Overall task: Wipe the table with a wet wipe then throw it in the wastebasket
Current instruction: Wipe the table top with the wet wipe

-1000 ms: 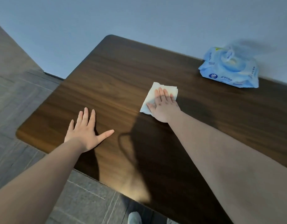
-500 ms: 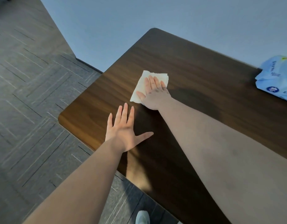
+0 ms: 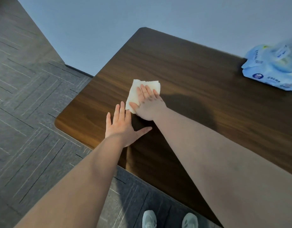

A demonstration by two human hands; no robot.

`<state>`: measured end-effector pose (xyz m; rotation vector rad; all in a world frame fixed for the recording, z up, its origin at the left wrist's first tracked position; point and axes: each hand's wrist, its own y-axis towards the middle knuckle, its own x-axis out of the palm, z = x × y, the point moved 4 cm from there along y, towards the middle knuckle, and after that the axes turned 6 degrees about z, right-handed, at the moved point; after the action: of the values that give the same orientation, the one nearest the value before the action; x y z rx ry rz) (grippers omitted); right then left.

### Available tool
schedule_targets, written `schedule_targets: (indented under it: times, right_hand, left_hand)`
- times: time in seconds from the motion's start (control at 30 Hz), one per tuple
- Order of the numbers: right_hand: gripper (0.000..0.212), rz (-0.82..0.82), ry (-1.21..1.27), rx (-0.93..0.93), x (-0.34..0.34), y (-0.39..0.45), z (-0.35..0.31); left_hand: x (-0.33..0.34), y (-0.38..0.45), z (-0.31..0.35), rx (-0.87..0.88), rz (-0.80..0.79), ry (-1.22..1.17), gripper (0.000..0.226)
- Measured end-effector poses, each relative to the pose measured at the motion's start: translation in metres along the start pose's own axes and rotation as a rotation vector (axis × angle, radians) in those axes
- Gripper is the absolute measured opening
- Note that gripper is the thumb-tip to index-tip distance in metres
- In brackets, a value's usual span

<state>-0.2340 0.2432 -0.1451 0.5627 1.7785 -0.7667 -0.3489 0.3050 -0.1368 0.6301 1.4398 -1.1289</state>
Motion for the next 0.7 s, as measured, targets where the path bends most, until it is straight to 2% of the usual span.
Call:
schedule_targets:
  times: [0.17, 0.33, 0.5, 0.7]
  right_hand:
    - [0.073, -0.031, 0.026, 0.073, 0.006, -0.059, 0.034]
    - [0.073, -0.012, 0.040, 0.182, 0.008, -0.118, 0.089]
    - [0.072, 0.002, 0.055, 0.327, 0.005, -0.198, 0.164]
    - [0.073, 0.024, 0.064, 0.534, 0.006, -0.302, 0.254]
  left_hand:
    - [-0.013, -0.003, 0.011, 0.003, -0.110, 0.042, 0.114]
    - [-0.011, -0.033, 0.051, 0.226, -0.126, 0.073, 0.100]
    - [0.005, -0.052, 0.121, 0.347, -0.124, 0.088, 0.098]
    - [0.021, -0.079, 0.237, 0.554, -0.128, 0.116, 0.095]
